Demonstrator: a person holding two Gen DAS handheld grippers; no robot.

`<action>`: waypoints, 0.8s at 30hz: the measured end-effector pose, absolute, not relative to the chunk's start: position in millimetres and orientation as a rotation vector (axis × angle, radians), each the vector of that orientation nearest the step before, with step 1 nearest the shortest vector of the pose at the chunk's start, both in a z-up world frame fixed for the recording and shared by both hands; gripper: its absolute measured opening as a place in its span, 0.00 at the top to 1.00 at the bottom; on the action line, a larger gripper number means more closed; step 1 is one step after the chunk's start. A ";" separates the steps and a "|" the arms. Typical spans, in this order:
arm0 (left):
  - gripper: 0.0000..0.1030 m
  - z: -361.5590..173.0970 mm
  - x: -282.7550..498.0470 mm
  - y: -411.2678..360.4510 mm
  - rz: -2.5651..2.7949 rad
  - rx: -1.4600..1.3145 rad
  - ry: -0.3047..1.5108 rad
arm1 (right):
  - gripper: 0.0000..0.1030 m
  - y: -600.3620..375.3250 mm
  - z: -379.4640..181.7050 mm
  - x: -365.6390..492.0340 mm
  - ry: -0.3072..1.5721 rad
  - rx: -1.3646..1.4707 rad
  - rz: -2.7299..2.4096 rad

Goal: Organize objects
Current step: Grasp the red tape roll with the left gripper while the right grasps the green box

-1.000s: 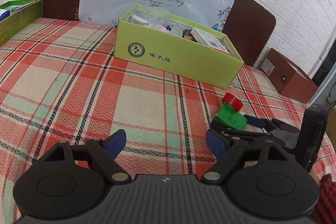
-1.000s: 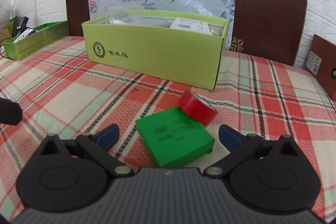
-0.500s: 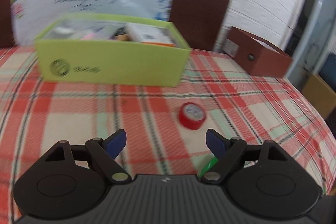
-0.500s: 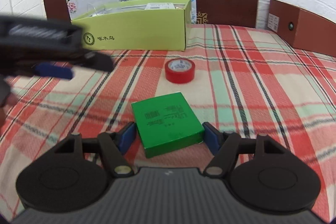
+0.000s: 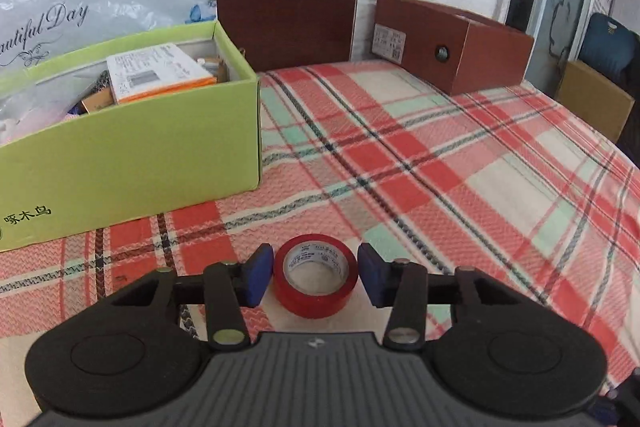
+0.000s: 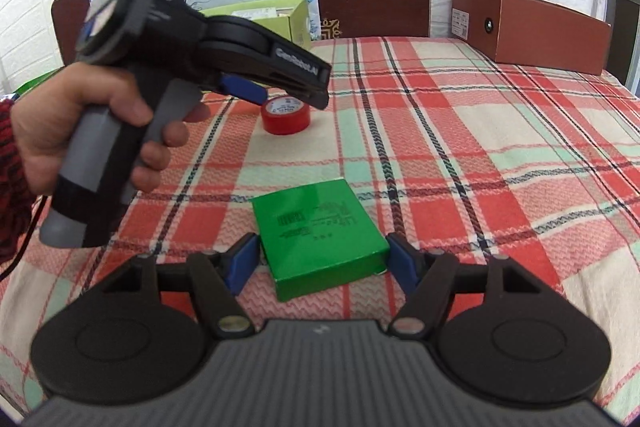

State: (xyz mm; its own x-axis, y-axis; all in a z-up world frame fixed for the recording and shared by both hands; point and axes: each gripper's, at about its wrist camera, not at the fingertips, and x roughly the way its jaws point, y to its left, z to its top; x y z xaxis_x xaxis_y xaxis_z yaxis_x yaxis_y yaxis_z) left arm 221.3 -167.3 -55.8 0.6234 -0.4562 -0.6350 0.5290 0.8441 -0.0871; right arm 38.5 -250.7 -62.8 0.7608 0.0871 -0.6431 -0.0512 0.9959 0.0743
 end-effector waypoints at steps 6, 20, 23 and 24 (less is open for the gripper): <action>0.53 -51.4 191.2 -126.7 -0.551 0.062 0.716 | 0.33 -247.4 -59.4 33.5 0.697 0.071 0.092; 0.45 -49.6 59.1 -3.4 -0.272 -0.032 0.745 | 0.42 -198.0 -55.0 16.2 0.719 0.023 0.245; 0.44 -50.2 55.3 -2.6 -0.278 -0.015 0.735 | 0.41 -189.9 -54.4 16.2 0.721 0.008 0.243; 0.43 -49.7 55.3 -3.4 -0.278 -0.004 0.731 | 0.40 -188.0 -53.7 16.5 0.722 0.004 0.240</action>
State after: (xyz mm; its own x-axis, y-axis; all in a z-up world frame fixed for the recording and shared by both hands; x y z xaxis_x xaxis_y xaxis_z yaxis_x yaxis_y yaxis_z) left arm 55.3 -3.4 -49.7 0.7092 -0.2521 -0.6584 0.2494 0.9632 -0.1002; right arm 16.5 -188.0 -53.7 0.7240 0.2188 -0.6541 -0.2160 0.9726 0.0862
